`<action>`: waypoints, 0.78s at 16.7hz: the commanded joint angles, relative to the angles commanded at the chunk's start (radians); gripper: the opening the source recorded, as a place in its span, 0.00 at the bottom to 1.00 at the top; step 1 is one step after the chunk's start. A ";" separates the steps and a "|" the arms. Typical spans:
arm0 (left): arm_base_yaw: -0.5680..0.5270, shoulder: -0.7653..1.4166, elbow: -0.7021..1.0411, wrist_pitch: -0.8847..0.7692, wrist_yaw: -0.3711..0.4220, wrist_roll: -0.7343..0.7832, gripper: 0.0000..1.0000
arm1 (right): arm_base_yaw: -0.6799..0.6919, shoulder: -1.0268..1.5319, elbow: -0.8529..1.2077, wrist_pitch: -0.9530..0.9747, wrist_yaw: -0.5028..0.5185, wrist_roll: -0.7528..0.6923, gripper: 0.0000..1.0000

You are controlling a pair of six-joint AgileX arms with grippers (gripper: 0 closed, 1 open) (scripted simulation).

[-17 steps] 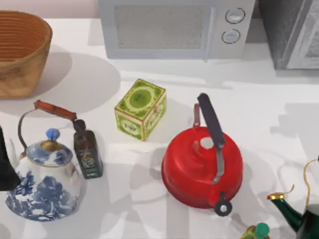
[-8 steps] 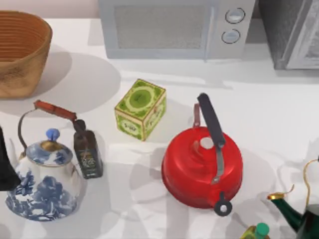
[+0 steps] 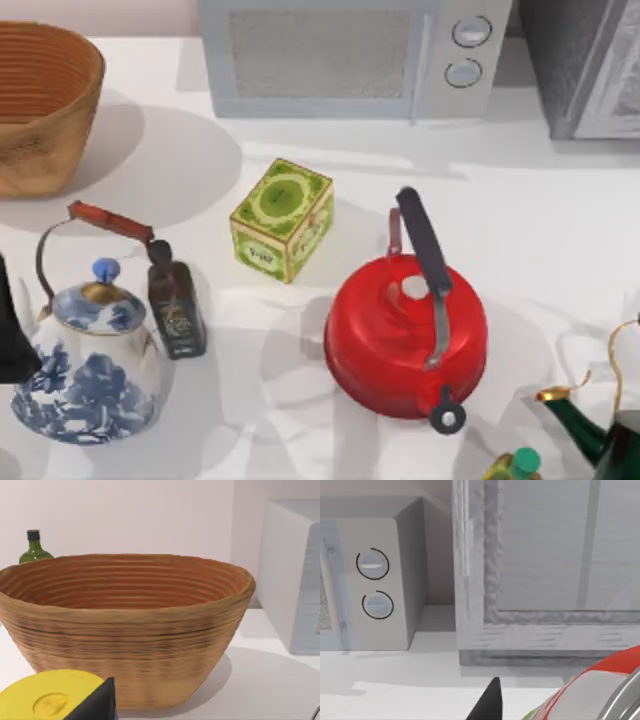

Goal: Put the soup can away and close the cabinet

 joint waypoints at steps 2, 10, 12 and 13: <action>0.000 0.000 0.000 0.000 0.000 0.000 1.00 | 0.003 0.005 0.001 -0.002 0.000 0.002 0.00; 0.000 0.000 0.000 0.000 0.000 0.000 1.00 | 0.047 0.328 0.381 -0.102 0.049 -0.001 0.00; 0.000 0.000 0.000 0.000 0.000 0.000 1.00 | 0.067 0.466 0.568 -0.147 0.068 -0.004 0.00; 0.000 0.000 0.000 0.000 0.000 0.000 1.00 | 0.078 0.538 0.668 -0.171 0.078 -0.006 0.00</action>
